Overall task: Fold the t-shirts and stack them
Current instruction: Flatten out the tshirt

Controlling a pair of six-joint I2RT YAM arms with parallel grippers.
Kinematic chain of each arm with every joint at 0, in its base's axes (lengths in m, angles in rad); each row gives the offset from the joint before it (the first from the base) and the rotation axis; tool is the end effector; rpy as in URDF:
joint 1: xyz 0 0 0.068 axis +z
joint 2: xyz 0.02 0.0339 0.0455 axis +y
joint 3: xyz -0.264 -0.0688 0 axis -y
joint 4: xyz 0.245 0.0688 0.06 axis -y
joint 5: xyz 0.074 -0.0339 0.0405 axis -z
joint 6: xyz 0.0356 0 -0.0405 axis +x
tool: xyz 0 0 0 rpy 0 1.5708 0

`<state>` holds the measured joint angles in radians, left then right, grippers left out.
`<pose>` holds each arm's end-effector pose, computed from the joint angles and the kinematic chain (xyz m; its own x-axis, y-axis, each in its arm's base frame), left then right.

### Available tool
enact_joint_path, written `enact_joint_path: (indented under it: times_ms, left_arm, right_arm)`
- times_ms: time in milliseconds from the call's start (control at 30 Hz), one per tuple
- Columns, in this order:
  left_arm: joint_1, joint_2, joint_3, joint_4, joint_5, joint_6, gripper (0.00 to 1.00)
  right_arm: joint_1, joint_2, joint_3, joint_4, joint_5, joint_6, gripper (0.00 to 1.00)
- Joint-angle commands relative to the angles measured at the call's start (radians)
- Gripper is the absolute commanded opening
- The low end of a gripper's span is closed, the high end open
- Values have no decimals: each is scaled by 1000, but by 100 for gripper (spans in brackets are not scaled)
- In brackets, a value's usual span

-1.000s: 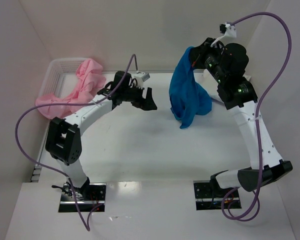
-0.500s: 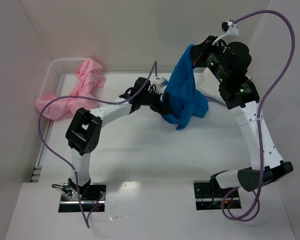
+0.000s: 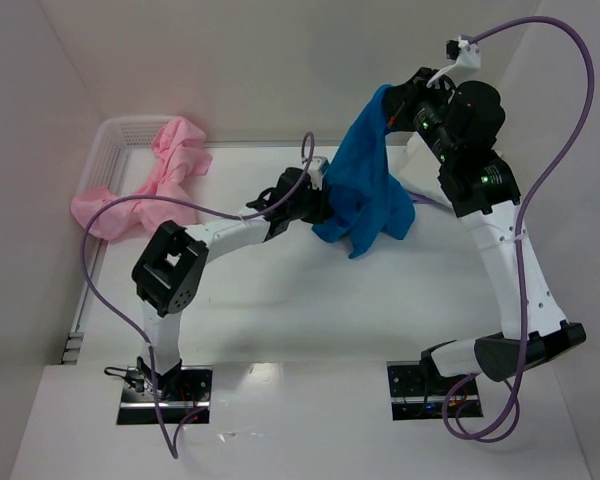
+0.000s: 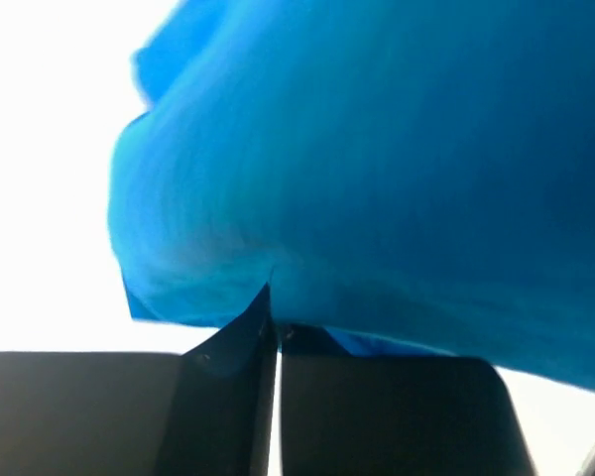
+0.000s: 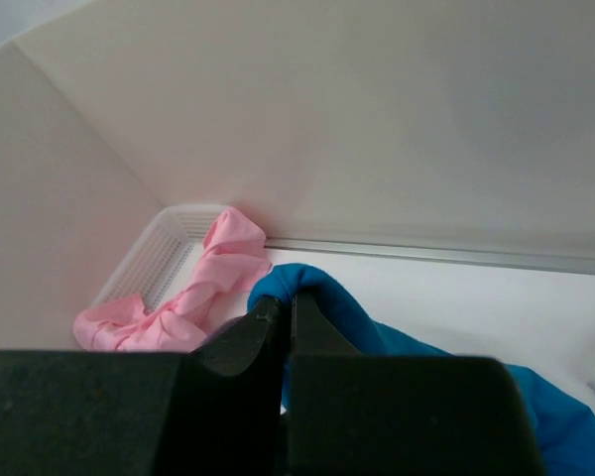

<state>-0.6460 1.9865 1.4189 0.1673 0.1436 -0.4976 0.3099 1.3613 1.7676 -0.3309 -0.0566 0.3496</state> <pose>0.3691 -0.2846 0.2313 -0.6081 -0.1332 -0.7826 0.4675 0.7367 -0.4886 0.2619 0.0860 0.5319 -0.0553 0.3414 -0.9383 -0.3611 0.8693 0.3375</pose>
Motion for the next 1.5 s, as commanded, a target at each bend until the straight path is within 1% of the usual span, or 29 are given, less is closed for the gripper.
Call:
enact_joint_path:
  times_ms: [0,33,67,133,167,200,233,267,333,367,400,433,467,500,533,567,633,733,767,800,833,867,900,933,967,1067,1200,1400,1467]
  left_arm:
    - [2,-142,55,-96,-222,31,0]
    - [2,-164,101,-132,-267,78,0]
    - [11,-187,101,-165,-268,102,0]
    - [32,-250,193,-273,-311,132,0]
    - [55,-296,251,-329,-346,143,0]
    - [83,-340,276,-362,-346,180,0]
    - [95,-341,303,-362,-358,180,0]
    - [115,-386,361,-399,-358,235,0]
    - [124,-387,460,-449,-358,252,0]
    - [135,-373,592,-515,-358,289,0]
    - [135,-338,662,-544,-358,321,0]
    - [135,-312,737,-578,-358,336,0]
    - [135,-252,894,-644,-346,346,0]
    - [135,-217,979,-676,-337,356,0]
    - [126,-136,1068,-743,-337,378,0]
    - [115,-96,1247,-771,-337,387,0]
    - [92,-9,1371,-779,-287,396,0]
    - [83,27,1371,-770,-231,386,0]
    - [71,38,1356,-770,-216,386,0]
    - [71,52,1345,-784,-196,386,0]
    - [60,52,1332,-784,-170,386,0]
    - [45,78,1310,-816,-117,395,0]
    - [36,87,1310,-830,-107,395,0]
    - [16,98,1310,-844,-107,409,0]
    - [6,107,1301,-868,-107,421,0]
    - [-17,143,1273,-882,-121,430,0]
    - [-17,161,1252,-893,-59,421,0]
    - [-37,190,1252,-911,46,421,0]
    - [-55,201,1252,-945,47,421,0]
  right_arm:
    - [6,-18,26,29,76,-23,0]
    - [-3,-18,14,29,107,-32,0]
    - [-14,-18,1,29,107,-32,0]
    - [-23,-18,-26,29,130,-20,0]
    - [-37,-27,-81,29,153,-9,0]
    - [-37,-27,-97,29,175,0,0]
    - [-37,-27,-112,12,196,0,0]
    - [-37,-36,-144,-14,236,43,0]
    - [-37,-59,-200,-25,248,58,0]
    - [-37,-94,-273,-25,232,90,0]
    - [-46,-117,-314,-25,206,109,0]
    - [-46,-143,-409,-25,169,147,0]
    - [-46,-198,-460,-16,81,169,0]
    - [-46,-223,-514,-16,42,187,0]
    - [-31,-263,-618,-7,-26,224,0]
    - [-8,-278,-704,-7,-49,238,0]
    - [41,-309,-763,-40,-83,238,0]
    - [129,-346,-745,-109,-107,238,0]
    - [144,-358,-734,-128,-130,229,6]
    - [155,-376,-734,-128,-187,207,17]
    - [164,-396,-734,-128,-187,207,18]
    - [164,-431,-734,-128,-237,207,53]
    - [164,-442,-715,-149,-238,195,69]
    - [164,-453,-703,-167,-238,195,82]
    - [164,-453,-673,-206,-208,178,100]
    - [164,-453,-585,-244,-135,157,100]
    - [164,-453,-539,-234,-92,147,100]
    - [164,-424,-586,-195,29,106,100]
    - [164,-391,-596,-195,136,80,100]
